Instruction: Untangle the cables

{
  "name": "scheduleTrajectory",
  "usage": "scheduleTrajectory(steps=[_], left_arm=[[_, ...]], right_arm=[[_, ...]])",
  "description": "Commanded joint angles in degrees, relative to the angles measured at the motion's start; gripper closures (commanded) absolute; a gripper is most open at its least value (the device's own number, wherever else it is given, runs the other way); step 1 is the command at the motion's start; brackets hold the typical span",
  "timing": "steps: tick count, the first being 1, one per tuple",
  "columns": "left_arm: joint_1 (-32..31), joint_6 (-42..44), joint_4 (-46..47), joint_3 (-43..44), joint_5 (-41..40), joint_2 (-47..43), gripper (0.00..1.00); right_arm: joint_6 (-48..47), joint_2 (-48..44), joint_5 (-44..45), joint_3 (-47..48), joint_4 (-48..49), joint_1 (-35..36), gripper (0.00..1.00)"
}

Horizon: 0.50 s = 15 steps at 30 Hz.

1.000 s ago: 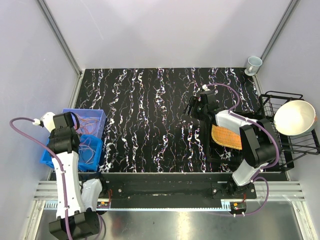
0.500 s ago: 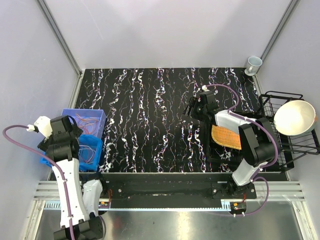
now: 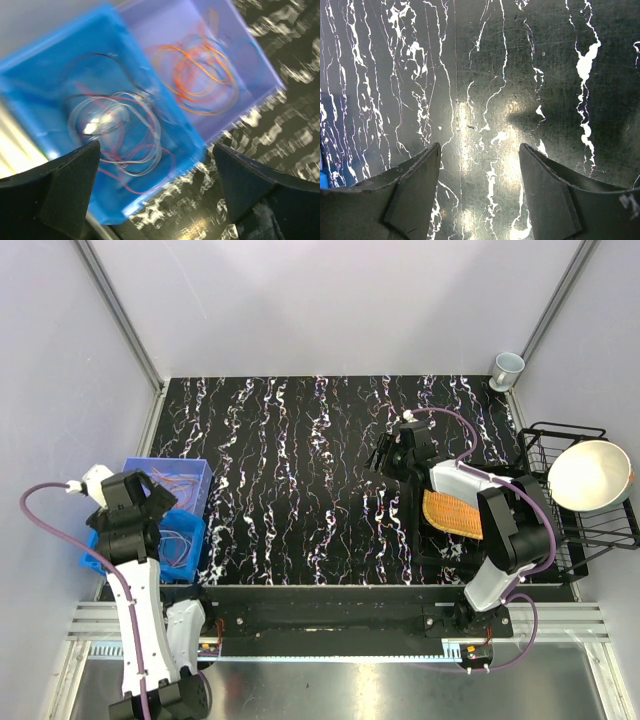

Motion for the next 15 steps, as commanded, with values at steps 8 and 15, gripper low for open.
scheduleTrajectory(steps=[8, 15], left_arm=[[-2.7, 8.24, 11.57, -2.56, 25.87, 3.58, 0.01], [-6.74, 9.04, 12.46, -3.08, 29.48, 4.9, 0.01]], right_arm=[[-3.22, -5.33, -0.89, 3.58, 0.01, 0.4, 0.29], [-8.41, -13.51, 8.4, 4.46, -3.94, 5.23, 0.24]])
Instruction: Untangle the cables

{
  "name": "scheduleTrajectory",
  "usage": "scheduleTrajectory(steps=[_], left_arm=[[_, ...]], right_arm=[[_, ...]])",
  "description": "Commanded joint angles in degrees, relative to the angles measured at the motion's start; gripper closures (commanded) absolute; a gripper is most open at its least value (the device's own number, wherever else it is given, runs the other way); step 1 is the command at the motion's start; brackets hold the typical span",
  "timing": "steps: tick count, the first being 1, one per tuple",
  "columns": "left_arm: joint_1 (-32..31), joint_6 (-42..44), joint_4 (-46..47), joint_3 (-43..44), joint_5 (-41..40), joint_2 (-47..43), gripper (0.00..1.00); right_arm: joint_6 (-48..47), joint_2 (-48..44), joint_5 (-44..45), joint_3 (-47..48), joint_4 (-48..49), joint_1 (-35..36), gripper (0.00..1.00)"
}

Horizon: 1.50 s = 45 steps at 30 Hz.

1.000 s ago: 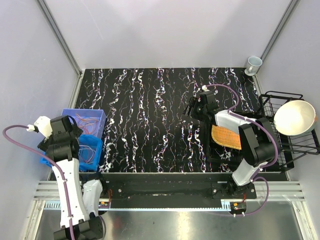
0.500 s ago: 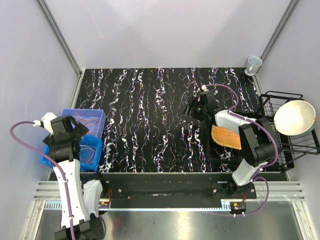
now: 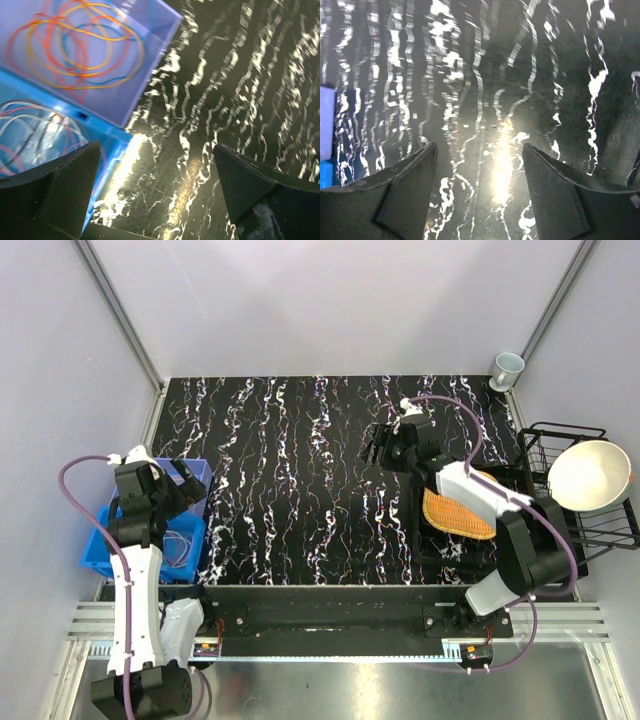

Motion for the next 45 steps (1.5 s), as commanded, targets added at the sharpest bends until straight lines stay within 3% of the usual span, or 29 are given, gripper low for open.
scheduleTrajectory(steps=[1, 3, 7, 8, 10, 13, 14, 18, 25, 31, 34, 45], left_arm=[[-2.35, 1.76, 3.93, 0.0, 4.93, 0.4, 0.01], [-3.32, 1.85, 3.94, -0.09, 5.29, -0.22, 0.01], [-4.29, 2.11, 4.2, -0.18, 4.67, -1.36, 0.01], [-4.38, 2.02, 4.2, -0.18, 4.85, -1.45, 0.01], [-4.64, 2.2, 4.37, -0.09, 5.2, -1.62, 0.01], [-5.17, 2.46, 4.29, -0.09, 5.29, -2.5, 0.01], [-5.52, 2.46, 4.29, -0.09, 5.11, -2.76, 0.01], [-6.22, 2.73, 4.38, -0.09, 4.94, -3.91, 0.01], [-7.8, 2.99, 3.32, 0.26, 1.34, -4.87, 0.01], [-8.6, 1.94, 1.39, 1.23, -3.14, -5.06, 0.01], [-8.68, 1.85, 0.68, 2.02, -3.15, -4.44, 0.01], [-8.68, 2.2, 0.95, 1.84, -2.27, -5.05, 0.01]], right_arm=[[-4.76, -8.07, 10.18, 2.32, -1.38, 4.1, 0.23], [-4.33, -11.15, 15.12, 1.17, -0.34, 4.11, 0.01], [-8.78, -15.28, 28.37, -4.35, 4.92, 4.11, 0.0], [-8.37, -15.55, 36.5, -5.76, 9.21, 4.11, 0.03], [-11.94, -17.3, 42.01, -10.4, 14.41, 4.02, 0.04], [-25.66, -21.68, 34.41, -19.02, 28.9, 4.02, 0.11], [-27.33, -22.57, 34.21, -21.48, 36.85, 4.02, 0.12], [-36.02, -24.16, 36.15, -30.63, 49.32, 3.14, 0.11], [-39.65, -20.05, 40.61, -35.48, 56.09, 1.65, 0.11], [-42.81, -10.92, 42.47, -41.71, 70.3, -0.2, 0.11], [-44.58, -4.6, 41.33, -44.53, 83.75, -2.04, 0.09], [-41.68, 0.71, 39.31, -43.13, 85.63, -4.77, 0.03]])
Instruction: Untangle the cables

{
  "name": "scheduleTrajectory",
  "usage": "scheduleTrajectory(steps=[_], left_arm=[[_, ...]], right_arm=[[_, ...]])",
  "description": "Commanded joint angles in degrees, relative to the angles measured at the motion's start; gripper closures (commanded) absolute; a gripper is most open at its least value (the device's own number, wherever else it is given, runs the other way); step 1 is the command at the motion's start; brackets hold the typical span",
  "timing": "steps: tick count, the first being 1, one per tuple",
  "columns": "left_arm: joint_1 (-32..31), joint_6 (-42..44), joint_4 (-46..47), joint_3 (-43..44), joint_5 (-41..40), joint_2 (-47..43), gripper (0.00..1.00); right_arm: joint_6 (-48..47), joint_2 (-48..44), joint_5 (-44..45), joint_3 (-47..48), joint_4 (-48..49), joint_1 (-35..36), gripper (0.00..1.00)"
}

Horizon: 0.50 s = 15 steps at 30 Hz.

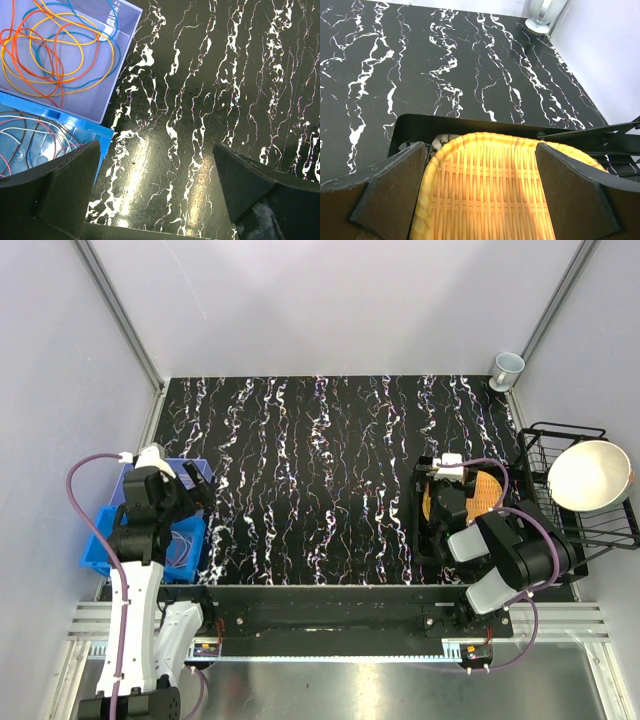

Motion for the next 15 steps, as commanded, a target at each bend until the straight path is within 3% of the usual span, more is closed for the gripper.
scheduleTrajectory(steps=[1, 7, 10, 12, 15], left_arm=[[-0.14, 0.34, 1.71, 1.73, -1.13, -0.09, 0.01], [-0.05, 0.43, 1.62, 1.91, 0.0, 0.87, 0.01], [-0.14, 0.43, 1.62, 2.0, 0.44, 1.14, 0.01], [-0.05, 0.52, 1.62, 2.0, 0.44, 1.49, 0.01], [-0.14, 0.52, 1.62, 2.0, 0.44, 1.84, 0.01]], right_arm=[[1.07, 0.65, -0.47, 0.82, 7.32, -2.1, 0.03], [11.7, -1.83, -15.29, 0.47, 0.37, -14.03, 0.04], [13.29, 0.38, -18.14, 2.05, 1.17, -15.82, 0.0], [13.73, -1.29, -19.45, 5.55, -9.36, -16.96, 0.0], [13.74, -0.94, -24.63, 8.29, -13.86, -19.76, 0.0]])
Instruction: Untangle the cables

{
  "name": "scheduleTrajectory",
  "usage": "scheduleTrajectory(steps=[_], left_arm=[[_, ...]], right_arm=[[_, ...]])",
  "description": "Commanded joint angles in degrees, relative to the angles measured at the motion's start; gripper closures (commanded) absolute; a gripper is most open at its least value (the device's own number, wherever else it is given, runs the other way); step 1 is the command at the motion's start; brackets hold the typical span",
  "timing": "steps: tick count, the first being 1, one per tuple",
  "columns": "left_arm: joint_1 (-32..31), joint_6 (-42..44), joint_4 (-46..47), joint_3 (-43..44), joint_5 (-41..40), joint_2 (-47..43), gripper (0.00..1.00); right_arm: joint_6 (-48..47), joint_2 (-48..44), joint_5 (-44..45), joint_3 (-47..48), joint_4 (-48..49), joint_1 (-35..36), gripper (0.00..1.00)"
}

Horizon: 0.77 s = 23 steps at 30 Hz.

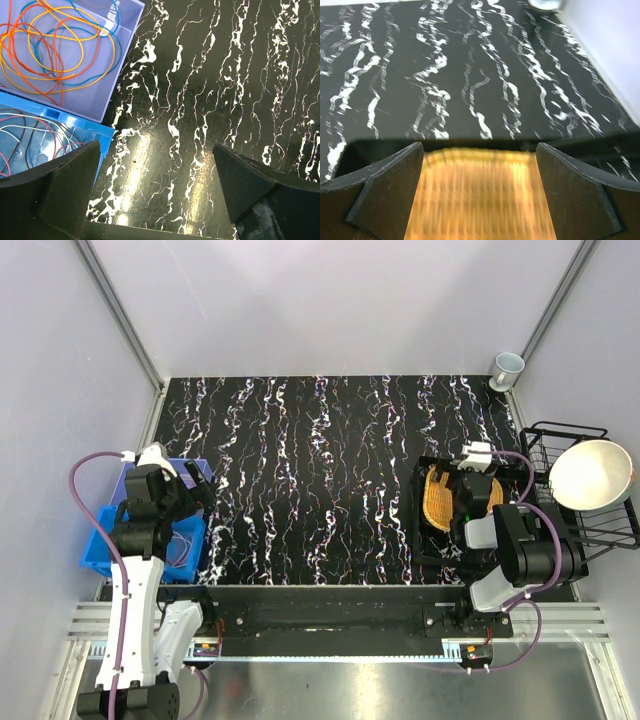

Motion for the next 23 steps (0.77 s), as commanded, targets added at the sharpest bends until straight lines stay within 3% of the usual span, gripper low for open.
scheduleTrajectory(steps=[1, 9, 23], left_arm=[[-0.14, 0.41, 1.8, 1.91, 0.53, 0.42, 0.01], [-0.22, 0.41, 1.89, 1.73, 0.27, 0.69, 0.01], [-1.19, 0.41, 1.89, 1.82, -0.7, 1.12, 0.01]], right_arm=[[3.92, -0.94, -10.43, 5.54, -7.98, -4.71, 0.0], [7.0, -0.59, -16.42, 6.95, -10.55, -7.88, 0.0], [7.7, -0.68, -15.38, 6.34, -9.41, -7.97, 0.0]])
